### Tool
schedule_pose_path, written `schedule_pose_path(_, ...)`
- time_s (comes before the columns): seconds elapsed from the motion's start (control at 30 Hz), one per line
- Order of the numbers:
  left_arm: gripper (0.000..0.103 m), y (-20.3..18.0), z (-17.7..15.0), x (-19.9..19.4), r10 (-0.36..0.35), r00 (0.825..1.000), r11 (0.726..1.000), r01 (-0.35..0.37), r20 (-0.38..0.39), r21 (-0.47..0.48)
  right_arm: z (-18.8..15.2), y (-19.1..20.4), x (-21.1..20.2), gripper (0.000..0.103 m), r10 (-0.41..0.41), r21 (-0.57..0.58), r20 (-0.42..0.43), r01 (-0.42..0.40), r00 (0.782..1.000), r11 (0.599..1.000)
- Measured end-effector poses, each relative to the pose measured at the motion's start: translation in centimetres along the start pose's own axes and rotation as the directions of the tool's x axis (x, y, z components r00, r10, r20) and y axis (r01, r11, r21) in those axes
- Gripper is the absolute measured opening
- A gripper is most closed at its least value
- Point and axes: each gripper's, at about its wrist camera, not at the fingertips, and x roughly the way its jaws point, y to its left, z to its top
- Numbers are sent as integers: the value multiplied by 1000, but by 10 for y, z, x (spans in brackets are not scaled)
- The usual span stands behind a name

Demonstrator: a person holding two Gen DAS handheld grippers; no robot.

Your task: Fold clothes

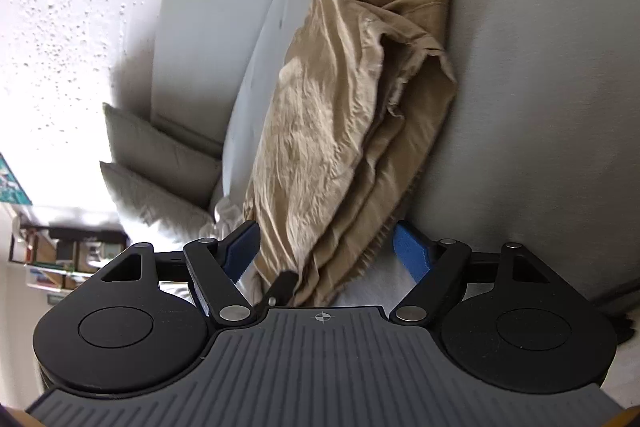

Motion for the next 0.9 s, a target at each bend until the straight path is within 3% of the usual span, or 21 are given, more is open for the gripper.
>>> schedule_pose_path(0.3, 24, 8, 1, 0, -36, 999, 998, 36, -1, -46, -2, 36, 53, 76, -98, -145, 181, 125, 979, 982)
schedule_pose_path(0.33, 24, 9, 2, -2, -41, 999, 998, 41, -1, -48, -1, 38, 57, 68, -114, -152, 194, 145, 974, 978)
schedule_pose_path(0.37, 24, 10, 3, -4, -46, 999, 998, 46, -1, -51, 0, 39, 60, 48, -131, -153, 202, 163, 971, 975)
schedule_pose_path(0.47, 29, 14, 8, -23, -89, 996, 992, 90, 7, -94, 15, 30, 53, 20, -123, -107, 130, 137, 984, 985)
schedule_pose_path(0.53, 40, 15, 13, -40, -114, 993, 987, 117, 27, -107, 25, 35, 42, 12, -99, -155, 88, 112, 991, 982)
schedule_pose_path(0.67, 48, 17, 28, -76, -149, 984, 979, 160, 96, -123, 36, 63, 0, 10, -58, -349, 64, 76, 996, 934)
schedule_pose_path(0.77, 69, 15, 45, -85, -182, 976, 975, 194, 119, -107, 54, 70, -39, 11, -59, -444, -55, 28, 997, 896)
schedule_pose_path(0.83, 78, 1, 50, -64, -237, 971, 970, 238, 44, -44, 69, 61, -64, 11, -89, -474, -147, 8, 985, 880)
schedule_pose_path(0.9, 80, -12, 54, -44, -285, 958, 958, 286, -35, 16, 86, 41, -86, 11, -135, -462, -204, 26, 970, 887)
